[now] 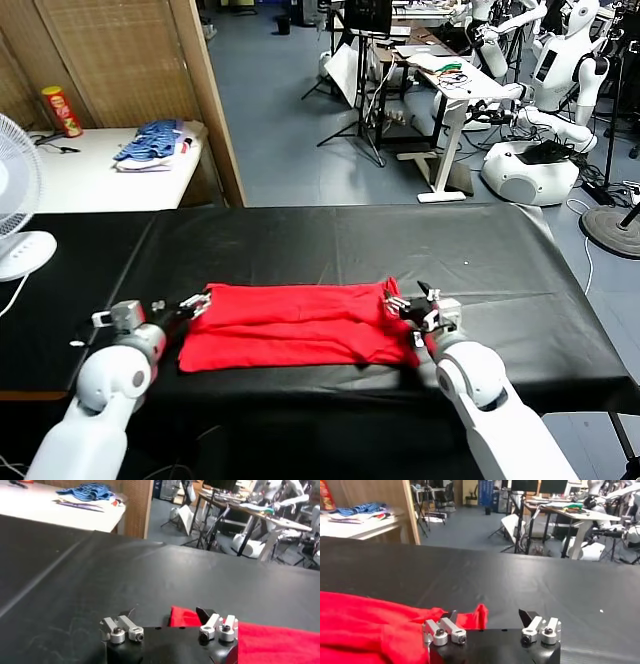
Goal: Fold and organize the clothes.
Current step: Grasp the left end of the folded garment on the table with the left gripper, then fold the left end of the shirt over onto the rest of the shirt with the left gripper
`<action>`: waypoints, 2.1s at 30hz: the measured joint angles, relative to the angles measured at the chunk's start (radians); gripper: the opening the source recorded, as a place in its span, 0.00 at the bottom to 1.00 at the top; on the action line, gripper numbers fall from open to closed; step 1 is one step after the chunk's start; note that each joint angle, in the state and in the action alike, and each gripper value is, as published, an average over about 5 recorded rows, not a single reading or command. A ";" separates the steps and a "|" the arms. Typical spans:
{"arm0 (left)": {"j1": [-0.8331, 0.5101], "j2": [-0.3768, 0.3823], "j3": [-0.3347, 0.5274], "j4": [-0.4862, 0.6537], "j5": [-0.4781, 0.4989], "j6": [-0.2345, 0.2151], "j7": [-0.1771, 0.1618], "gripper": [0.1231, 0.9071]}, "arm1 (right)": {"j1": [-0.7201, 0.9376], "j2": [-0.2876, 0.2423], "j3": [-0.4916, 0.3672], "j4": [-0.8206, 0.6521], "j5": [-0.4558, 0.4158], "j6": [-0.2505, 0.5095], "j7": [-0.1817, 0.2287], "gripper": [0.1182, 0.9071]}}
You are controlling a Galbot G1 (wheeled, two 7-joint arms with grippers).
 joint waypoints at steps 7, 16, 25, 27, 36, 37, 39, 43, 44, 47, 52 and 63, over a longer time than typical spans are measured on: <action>0.089 -0.057 -0.020 -0.026 0.075 -0.033 0.040 0.86 | -0.013 -0.010 0.013 0.047 0.028 -0.001 -0.003 0.86; 0.170 -0.136 -0.018 -0.058 0.193 -0.071 0.063 0.79 | -0.015 -0.011 0.016 0.066 0.036 0.004 -0.007 0.86; 0.183 -0.179 0.001 -0.064 0.314 -0.101 0.064 0.28 | -0.006 0.008 0.010 0.064 0.025 0.012 -0.008 0.86; 0.177 -0.177 0.000 -0.059 0.327 -0.102 0.067 0.13 | -0.005 0.012 0.009 0.066 0.024 0.012 -0.008 0.86; 0.160 -0.095 -0.047 0.005 0.446 -0.156 0.101 0.03 | -0.018 0.016 0.023 0.093 0.023 0.010 -0.005 0.86; 0.163 -0.071 -0.059 0.012 0.448 -0.161 0.103 0.03 | -0.022 0.017 0.025 0.097 0.023 0.009 -0.005 0.86; 0.170 -0.018 -0.085 0.026 0.444 -0.169 0.104 0.03 | -0.028 0.019 0.026 0.103 0.022 0.009 -0.004 0.86; 0.173 0.095 -0.129 0.047 0.452 -0.182 0.098 0.03 | -0.041 0.023 0.024 0.113 0.012 0.008 -0.004 0.86; 0.172 0.116 -0.134 0.048 0.456 -0.183 0.095 0.03 | -0.044 0.025 0.023 0.115 0.007 0.008 -0.004 0.86; 0.175 0.144 -0.133 0.035 0.454 -0.179 0.078 0.03 | -0.055 0.031 0.023 0.121 -0.006 0.008 -0.005 0.86; 0.179 0.114 -0.081 -0.056 0.396 -0.136 0.027 0.03 | -0.078 0.039 0.030 0.128 -0.035 0.010 -0.006 0.86; 0.104 -0.072 0.167 -0.243 0.175 -0.036 -0.047 0.03 | -0.128 0.041 0.070 0.136 -0.062 0.011 -0.006 0.86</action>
